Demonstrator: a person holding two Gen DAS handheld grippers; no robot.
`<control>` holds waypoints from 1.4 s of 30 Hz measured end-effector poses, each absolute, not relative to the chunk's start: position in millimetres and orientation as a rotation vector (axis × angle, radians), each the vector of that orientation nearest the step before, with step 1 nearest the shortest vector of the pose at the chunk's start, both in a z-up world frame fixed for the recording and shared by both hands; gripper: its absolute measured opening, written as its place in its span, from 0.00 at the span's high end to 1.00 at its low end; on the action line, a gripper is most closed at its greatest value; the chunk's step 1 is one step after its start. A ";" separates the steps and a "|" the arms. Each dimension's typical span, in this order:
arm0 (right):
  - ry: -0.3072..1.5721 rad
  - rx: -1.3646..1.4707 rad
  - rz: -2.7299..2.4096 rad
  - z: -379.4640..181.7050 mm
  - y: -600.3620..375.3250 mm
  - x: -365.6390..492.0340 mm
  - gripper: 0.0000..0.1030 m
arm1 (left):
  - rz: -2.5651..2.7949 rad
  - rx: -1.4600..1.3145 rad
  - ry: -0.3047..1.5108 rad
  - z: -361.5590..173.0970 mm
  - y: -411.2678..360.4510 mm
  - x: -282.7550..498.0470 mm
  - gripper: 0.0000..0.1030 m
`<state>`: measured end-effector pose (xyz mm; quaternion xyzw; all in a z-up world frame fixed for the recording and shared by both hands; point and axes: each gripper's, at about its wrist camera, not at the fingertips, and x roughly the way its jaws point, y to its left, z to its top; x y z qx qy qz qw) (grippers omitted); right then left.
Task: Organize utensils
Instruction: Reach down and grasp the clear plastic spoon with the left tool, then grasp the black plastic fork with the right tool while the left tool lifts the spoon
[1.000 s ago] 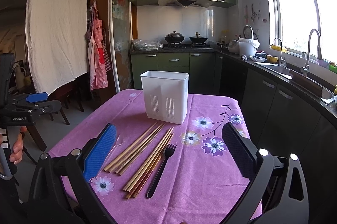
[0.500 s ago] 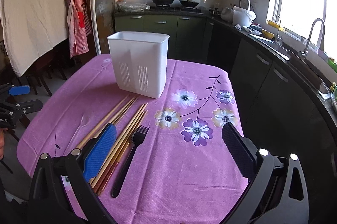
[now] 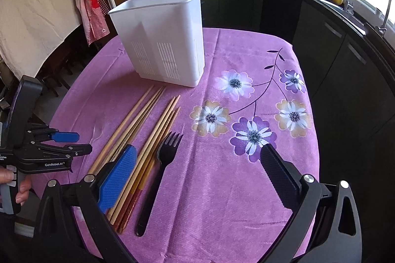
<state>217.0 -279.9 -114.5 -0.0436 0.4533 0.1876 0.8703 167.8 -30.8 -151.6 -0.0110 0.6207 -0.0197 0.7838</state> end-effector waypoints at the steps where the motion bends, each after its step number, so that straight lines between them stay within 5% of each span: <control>1: 0.951 -0.100 0.392 -114.7 -278.0 215.7 0.04 | -0.041 -0.027 1.345 -153.2 -31.8 168.0 0.65; 4: 0.950 -0.129 0.388 -116.4 -274.3 215.1 0.04 | -0.032 -0.028 1.362 -158.5 -34.7 167.8 0.81; 8: 0.953 -0.138 0.391 -117.3 -273.8 218.4 0.06 | -0.014 -0.018 1.366 -158.0 -40.7 169.2 0.89; 16: 1.032 -0.177 0.425 -129.2 -263.5 226.7 0.21 | -0.005 -0.023 1.332 -154.9 -41.5 178.9 0.92; 21: 1.177 -0.145 0.490 -153.7 -256.0 235.6 0.58 | -0.024 -0.053 1.226 -124.9 -29.1 175.6 0.92; 23: 1.217 -0.146 0.495 -160.9 -252.5 236.8 0.64 | -0.021 -0.067 1.178 -112.6 -22.8 171.9 0.92; 42: 1.301 -0.255 0.425 -184.2 -199.6 229.2 0.86 | -0.031 -0.080 0.910 -52.4 -9.3 144.9 0.92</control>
